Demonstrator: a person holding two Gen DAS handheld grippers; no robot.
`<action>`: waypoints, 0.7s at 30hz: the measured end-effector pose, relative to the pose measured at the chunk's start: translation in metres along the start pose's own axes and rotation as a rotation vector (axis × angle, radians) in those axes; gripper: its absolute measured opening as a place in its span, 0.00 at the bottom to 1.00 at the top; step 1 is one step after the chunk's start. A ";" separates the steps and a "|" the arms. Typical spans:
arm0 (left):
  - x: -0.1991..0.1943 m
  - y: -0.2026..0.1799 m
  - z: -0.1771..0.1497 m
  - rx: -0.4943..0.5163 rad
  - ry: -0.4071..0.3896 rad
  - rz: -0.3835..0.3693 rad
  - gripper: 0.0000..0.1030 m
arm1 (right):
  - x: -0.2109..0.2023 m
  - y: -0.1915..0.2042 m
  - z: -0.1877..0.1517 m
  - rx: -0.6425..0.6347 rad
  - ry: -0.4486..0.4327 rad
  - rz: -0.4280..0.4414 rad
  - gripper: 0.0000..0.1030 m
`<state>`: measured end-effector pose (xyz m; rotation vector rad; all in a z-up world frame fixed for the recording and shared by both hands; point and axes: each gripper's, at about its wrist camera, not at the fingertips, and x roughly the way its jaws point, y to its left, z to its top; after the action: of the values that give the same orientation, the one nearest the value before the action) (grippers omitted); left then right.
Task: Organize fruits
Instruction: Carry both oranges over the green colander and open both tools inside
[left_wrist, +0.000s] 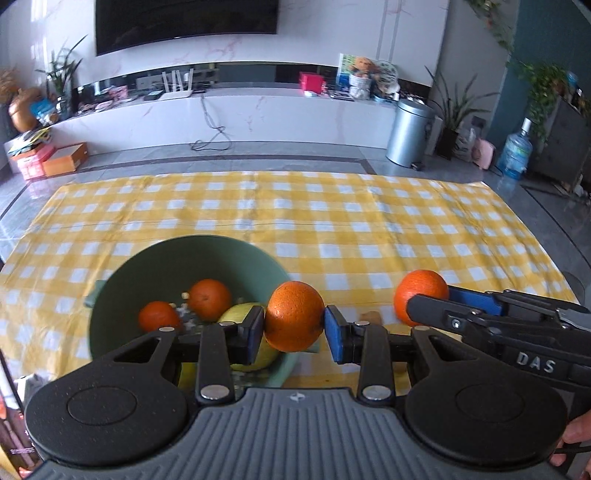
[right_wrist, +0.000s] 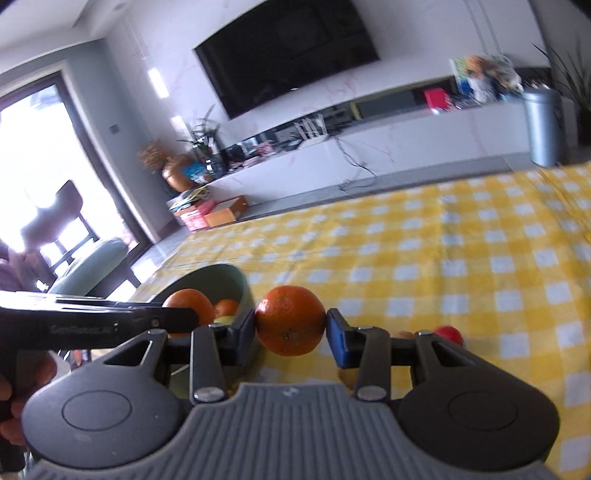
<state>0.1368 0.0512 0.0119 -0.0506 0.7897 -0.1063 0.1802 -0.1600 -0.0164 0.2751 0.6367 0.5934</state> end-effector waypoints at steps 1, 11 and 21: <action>-0.001 0.008 0.000 -0.016 -0.004 0.005 0.39 | 0.003 0.007 0.002 -0.023 0.006 0.012 0.38; 0.010 0.079 0.000 -0.178 0.005 0.000 0.39 | 0.056 0.079 0.026 -0.310 0.122 0.083 0.38; 0.047 0.105 -0.008 -0.239 0.063 -0.058 0.38 | 0.119 0.099 0.032 -0.535 0.247 0.035 0.38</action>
<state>0.1717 0.1506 -0.0357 -0.2979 0.8607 -0.0681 0.2344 -0.0119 -0.0068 -0.2933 0.6856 0.8150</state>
